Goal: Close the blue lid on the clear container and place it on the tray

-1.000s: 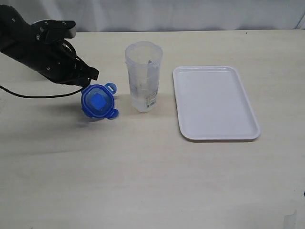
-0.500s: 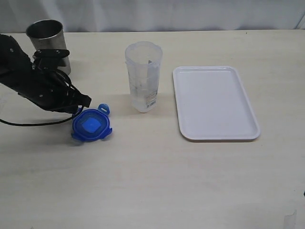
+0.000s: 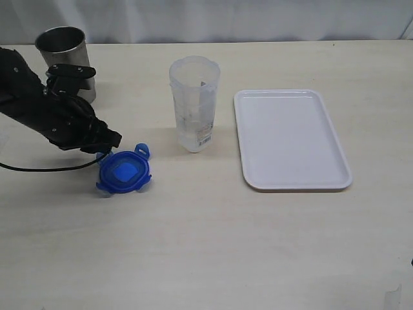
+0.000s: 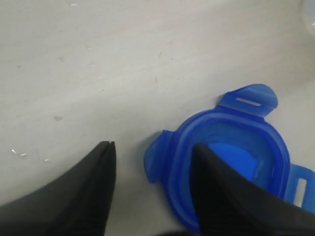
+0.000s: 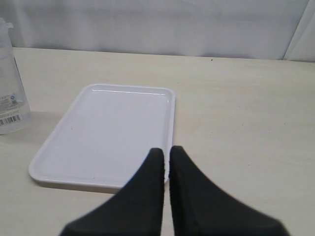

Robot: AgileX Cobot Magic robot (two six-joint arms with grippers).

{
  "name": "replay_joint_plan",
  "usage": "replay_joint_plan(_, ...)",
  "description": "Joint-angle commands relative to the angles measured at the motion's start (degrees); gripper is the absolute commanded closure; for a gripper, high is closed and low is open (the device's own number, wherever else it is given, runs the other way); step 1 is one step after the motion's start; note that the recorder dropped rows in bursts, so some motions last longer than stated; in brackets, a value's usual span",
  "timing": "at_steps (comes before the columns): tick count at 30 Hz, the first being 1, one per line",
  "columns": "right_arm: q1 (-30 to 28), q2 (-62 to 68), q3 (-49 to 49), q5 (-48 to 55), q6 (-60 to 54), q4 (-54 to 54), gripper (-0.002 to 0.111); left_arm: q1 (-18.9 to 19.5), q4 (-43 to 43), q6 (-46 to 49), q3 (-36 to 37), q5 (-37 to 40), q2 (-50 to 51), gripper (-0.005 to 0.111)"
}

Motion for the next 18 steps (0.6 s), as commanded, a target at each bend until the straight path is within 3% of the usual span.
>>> replay_joint_plan(1,0.22,-0.25,0.10,-0.05,0.00,-0.11,0.104,0.03,-0.05,0.49,0.19,-1.45,2.65,0.061)
replay_joint_plan(6,0.22,-0.25,0.10,-0.05,0.00,-0.11,0.104,0.03,-0.17,0.85,0.19,-2.61,4.53,0.063)
replay_joint_plan(13,0.22,-0.25,0.10,-0.05,0.00,-0.11,0.104,0.03,-0.68,0.85,0.19,-3.75,4.53,0.082)
replay_joint_plan(18,0.22,-0.25,0.10,-0.05,0.00,-0.11,0.104,0.03,-0.76,0.85,0.19,-3.75,4.53,0.083)
